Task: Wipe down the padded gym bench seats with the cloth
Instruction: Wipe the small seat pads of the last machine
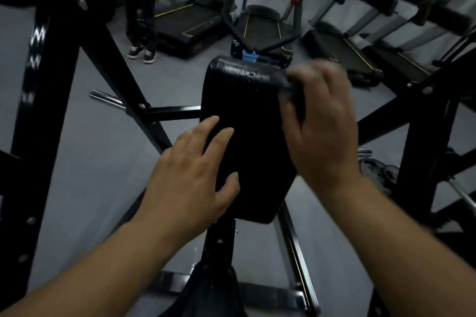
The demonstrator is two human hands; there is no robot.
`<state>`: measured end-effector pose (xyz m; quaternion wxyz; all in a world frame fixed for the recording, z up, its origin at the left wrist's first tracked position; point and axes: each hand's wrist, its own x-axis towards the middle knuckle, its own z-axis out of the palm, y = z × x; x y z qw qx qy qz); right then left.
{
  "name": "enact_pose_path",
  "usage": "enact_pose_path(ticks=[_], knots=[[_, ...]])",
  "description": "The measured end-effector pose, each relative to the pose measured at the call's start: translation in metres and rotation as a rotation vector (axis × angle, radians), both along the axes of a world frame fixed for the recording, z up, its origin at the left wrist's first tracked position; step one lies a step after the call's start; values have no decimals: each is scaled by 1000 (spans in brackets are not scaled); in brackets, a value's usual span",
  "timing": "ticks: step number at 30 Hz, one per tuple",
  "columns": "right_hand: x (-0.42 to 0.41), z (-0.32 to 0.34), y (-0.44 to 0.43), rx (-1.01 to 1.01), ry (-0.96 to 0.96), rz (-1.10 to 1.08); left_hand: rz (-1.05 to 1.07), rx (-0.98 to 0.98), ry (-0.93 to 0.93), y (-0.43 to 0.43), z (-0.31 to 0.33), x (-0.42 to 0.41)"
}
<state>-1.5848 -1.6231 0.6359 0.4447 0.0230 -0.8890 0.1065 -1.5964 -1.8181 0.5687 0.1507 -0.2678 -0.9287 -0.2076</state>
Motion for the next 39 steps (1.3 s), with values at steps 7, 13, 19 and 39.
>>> enact_pose_path(ticks=[7,13,19,39], knots=[[-105,13,-68,336,-145,46,38,62,-28,15,5,-3],[-44,24,60,168,-194,59,92,43,-20,28,4,1],[-48,-27,-6,532,-61,170,156,42,-13,35,-8,8],[-54,-29,5,706,67,-77,36,134,110,9,-68,-1]])
